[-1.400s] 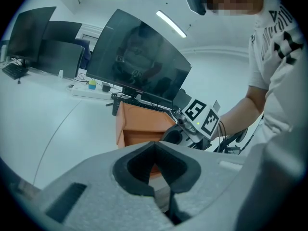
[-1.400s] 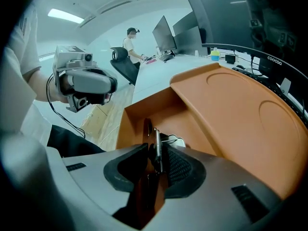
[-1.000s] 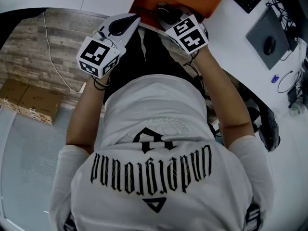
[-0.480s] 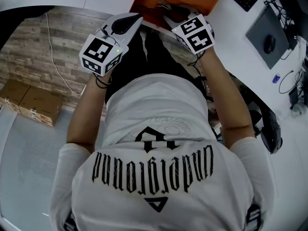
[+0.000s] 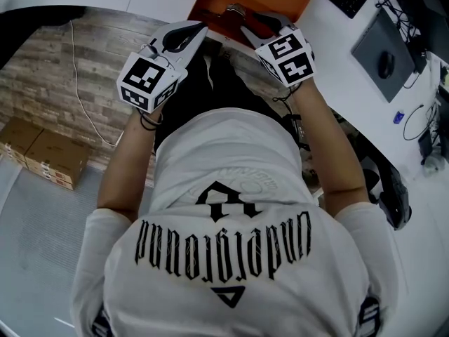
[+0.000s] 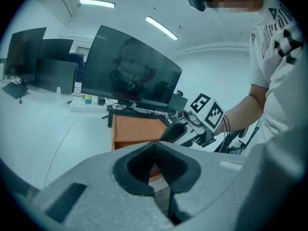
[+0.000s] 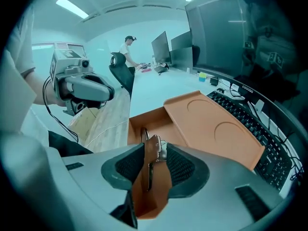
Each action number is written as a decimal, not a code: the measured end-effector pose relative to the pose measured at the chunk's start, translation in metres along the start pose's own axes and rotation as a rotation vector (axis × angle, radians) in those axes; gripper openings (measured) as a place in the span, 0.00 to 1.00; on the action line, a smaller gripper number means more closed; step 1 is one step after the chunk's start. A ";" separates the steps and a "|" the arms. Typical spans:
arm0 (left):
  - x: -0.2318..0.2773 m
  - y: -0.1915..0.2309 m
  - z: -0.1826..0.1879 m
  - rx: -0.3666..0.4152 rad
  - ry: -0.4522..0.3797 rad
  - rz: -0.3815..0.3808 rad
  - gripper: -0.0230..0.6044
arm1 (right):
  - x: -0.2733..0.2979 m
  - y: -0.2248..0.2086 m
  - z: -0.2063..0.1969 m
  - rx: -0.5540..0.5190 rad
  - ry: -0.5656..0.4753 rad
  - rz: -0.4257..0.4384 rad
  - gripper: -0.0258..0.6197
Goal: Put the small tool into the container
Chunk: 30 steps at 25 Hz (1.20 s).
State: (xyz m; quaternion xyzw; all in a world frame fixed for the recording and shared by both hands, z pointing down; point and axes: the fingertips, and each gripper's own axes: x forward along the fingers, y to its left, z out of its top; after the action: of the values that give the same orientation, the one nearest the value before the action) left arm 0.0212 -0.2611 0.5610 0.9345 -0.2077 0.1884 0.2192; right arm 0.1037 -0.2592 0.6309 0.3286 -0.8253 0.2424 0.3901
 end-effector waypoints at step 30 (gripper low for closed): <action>-0.094 -0.089 0.133 0.124 -0.296 0.058 0.06 | -0.208 0.061 0.132 -0.148 -0.573 -0.041 0.06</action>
State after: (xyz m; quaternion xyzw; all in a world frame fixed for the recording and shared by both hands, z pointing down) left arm 0.0192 -0.2247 0.3789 0.9573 -0.2528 0.0674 0.1227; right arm 0.0951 -0.2318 0.3788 0.3707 -0.9105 0.0709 0.1688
